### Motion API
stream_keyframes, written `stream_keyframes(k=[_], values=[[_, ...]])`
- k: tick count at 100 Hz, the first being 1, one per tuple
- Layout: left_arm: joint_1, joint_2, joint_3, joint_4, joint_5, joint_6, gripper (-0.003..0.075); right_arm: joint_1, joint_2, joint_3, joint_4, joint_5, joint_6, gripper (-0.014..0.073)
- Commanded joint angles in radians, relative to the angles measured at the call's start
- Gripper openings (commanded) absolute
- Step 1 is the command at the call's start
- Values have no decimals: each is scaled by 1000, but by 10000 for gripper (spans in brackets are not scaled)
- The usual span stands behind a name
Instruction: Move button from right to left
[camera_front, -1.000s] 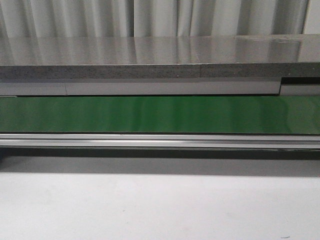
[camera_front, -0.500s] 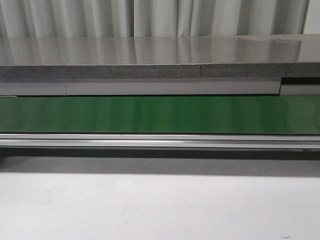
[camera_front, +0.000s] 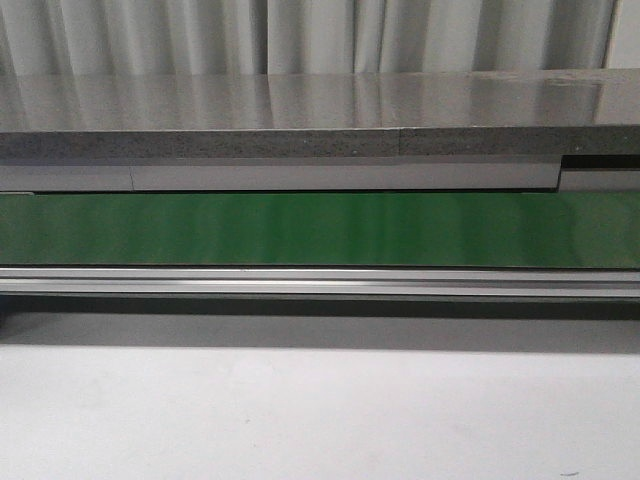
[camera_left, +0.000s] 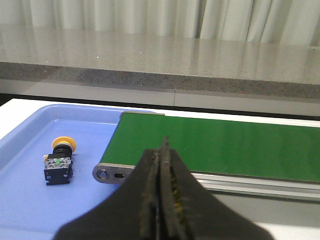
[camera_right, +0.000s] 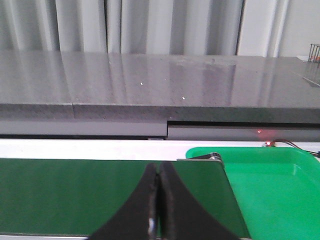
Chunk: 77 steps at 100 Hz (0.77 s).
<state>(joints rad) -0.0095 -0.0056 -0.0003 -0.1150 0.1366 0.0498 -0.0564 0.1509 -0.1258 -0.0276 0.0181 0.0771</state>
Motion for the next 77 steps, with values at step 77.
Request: stream_keyframes(k=[77], values=[[4,-29,44,-1,-78,-11,-20,78,-181,139,-81,-70,101,-60]])
